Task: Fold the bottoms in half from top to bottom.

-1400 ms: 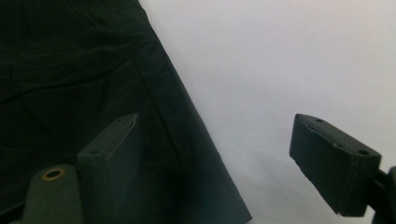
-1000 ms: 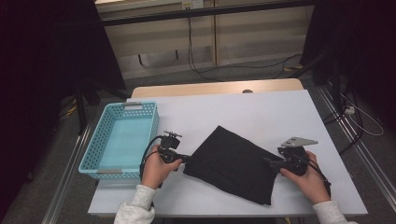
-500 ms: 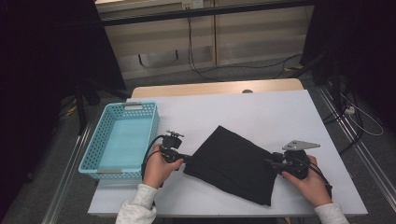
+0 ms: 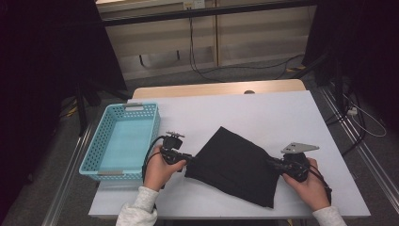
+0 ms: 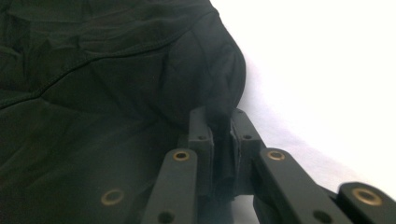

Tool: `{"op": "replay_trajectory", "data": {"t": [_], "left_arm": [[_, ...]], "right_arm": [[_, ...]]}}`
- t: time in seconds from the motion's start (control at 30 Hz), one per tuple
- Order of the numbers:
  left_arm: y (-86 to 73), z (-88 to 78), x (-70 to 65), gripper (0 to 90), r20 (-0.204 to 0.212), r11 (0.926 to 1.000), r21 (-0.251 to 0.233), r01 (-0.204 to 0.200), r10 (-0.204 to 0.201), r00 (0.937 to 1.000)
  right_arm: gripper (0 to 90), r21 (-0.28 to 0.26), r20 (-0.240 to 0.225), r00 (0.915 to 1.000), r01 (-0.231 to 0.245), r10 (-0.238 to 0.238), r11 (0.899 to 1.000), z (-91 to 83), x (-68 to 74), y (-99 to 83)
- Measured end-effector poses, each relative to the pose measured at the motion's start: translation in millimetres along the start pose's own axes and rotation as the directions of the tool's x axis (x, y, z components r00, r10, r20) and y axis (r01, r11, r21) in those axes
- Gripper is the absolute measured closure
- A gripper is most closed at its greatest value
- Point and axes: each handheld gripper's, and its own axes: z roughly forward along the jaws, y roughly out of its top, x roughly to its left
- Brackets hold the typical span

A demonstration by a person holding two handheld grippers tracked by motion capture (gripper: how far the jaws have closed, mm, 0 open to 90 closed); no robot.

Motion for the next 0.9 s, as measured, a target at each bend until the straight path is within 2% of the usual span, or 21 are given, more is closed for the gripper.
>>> {"op": "replay_trajectory", "data": {"t": [0.07,0.17,0.37,0.57,0.7,0.83,0.9], "left_arm": [[-0.9,-0.7,-1.7,47.8,-0.018,0.9997,-0.012,-0.024,0.023,0.9996],[-3.4,1.0,-6.1,37.9,-0.02,0.9991,-0.011,-0.04,0.04,0.999],[-12.6,5.7,-13.7,31.3,-0.035,0.9981,-0.01,-0.061,0.06,0.9976],[-22.0,6.2,-15.6,25.9,-0.085,0.9971,0.003,-0.076,0.076,0.9935],[-28.0,10.5,-14.5,26.1,-0.091,0.9963,0.007,-0.086,0.086,0.9921],[-29.5,12.2,-18.6,26.8,-0.126,0.9963,0.0,-0.086,0.085,0.9884],[-29.9,13.1,-20.1,26.1,-0.137,0.9981,-0.012,-0.06,0.058,0.9888]], "right_arm": [[81.9,0.001,-0.004,1.0,-0.005,0.005,1.0,-1.0,-0.4,-0.6],[81.9,0.009,-0.005,0.9999,-0.014,0.014,1.0,-3.9,-0.4,-2.1],[81.8,0.008,-0.001,0.9997,-0.023,0.023,1.0,-4.5,-1.1,-3.9],[81.8,0.0,0.0,0.9998,-0.022,0.022,1.0,-3.6,-0.8,-5.2],[81.6,-0.007,-0.003,0.9997,-0.026,0.025,1.0,-3.8,-0.9,-6.3],[81.5,-0.005,0.005,0.9999,-0.011,0.011,1.0,-3.5,0.6,-5.9],[81.5,-0.006,0.002,0.9999,-0.012,0.012,1.0,-3.5,0.1,-6.0]]}}
